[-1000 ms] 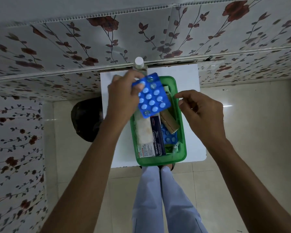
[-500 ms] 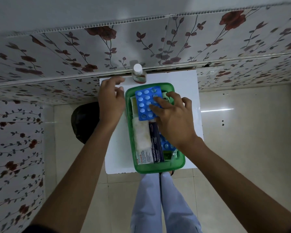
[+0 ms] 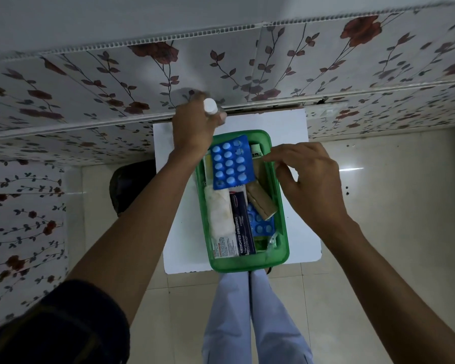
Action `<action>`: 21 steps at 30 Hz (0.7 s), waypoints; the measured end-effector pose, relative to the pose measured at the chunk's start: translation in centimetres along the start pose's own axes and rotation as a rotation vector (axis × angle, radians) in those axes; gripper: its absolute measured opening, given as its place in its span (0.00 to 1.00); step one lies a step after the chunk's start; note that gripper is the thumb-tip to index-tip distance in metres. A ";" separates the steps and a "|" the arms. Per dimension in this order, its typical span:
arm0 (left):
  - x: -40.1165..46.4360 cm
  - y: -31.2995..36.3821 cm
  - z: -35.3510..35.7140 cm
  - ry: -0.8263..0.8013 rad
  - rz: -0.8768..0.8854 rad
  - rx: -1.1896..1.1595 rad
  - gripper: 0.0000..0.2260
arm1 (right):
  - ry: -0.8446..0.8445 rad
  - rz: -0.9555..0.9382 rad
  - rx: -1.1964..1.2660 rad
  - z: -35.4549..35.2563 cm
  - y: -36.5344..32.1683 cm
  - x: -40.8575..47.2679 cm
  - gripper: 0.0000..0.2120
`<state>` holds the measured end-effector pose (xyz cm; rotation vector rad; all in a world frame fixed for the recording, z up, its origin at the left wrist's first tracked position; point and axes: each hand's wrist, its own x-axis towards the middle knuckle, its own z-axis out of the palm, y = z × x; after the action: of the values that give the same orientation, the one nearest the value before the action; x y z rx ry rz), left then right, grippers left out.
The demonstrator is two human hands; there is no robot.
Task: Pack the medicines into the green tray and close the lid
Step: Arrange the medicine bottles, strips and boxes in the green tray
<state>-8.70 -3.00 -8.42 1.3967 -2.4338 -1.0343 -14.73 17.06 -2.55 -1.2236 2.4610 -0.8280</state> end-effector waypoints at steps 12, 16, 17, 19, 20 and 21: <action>-13.7 4.0 -6.6 -0.165 0.255 -0.004 0.23 | 0.040 0.068 0.195 -1.2 -2.6 -0.9 0.16; -14.7 3.3 -3.3 -0.413 0.216 0.195 0.21 | 0.095 0.194 0.260 -1.4 -1.7 -1.3 0.13; -14.7 3.1 -2.6 -0.419 0.209 0.208 0.20 | 0.095 0.222 0.262 -1.5 -1.4 -1.5 0.13; -14.8 2.7 -2.1 -0.379 0.202 0.213 0.18 | 0.072 0.243 0.245 -1.3 -0.9 -2.0 0.13; -14.8 2.5 -2.1 -0.334 0.195 0.209 0.19 | 0.056 0.239 0.233 -1.2 -0.7 -2.3 0.13; -14.8 2.3 -2.2 -0.278 0.191 0.201 0.20 | 0.040 0.226 0.220 -1.1 -0.6 -2.6 0.13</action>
<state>-1.17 8.66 -2.39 1.1043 -2.8756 -1.0216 -13.28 19.27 -1.39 -0.8442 2.4037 -1.0326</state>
